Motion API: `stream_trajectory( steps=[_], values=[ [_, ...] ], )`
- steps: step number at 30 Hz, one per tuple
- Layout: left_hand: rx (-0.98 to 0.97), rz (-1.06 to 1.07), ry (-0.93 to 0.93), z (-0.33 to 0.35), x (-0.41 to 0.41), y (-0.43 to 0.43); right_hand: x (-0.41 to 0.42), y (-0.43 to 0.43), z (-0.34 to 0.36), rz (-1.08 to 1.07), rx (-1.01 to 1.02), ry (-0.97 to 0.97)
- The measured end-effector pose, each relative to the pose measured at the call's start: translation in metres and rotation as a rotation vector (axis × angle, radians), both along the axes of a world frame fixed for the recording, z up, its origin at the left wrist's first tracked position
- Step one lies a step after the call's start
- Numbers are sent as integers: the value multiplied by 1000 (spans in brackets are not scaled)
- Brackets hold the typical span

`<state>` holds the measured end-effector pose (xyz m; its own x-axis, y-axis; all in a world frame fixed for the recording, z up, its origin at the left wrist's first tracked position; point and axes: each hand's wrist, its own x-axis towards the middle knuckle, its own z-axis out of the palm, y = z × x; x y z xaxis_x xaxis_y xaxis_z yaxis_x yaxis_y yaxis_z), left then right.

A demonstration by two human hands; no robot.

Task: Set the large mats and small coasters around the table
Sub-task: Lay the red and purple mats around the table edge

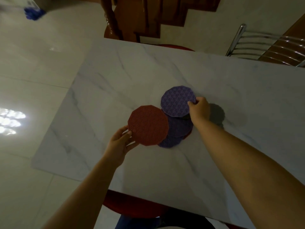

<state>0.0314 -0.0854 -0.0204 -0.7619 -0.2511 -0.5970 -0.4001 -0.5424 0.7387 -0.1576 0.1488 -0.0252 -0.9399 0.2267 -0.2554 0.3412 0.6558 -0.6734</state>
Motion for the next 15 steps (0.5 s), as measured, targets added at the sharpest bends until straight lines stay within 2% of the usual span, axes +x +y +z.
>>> stream_trajectory(
  steps=[6,10,13,15],
  values=[
    [8,-61,13,4,-6,0,14,26,32,-152,-474,81],
    [26,-93,23,7,-12,6,42,49,52,-198,-651,159],
    [50,-97,17,7,-16,14,63,48,53,-223,-871,34],
    [82,-125,32,8,-18,20,78,41,46,-191,-886,-65]
  ],
)
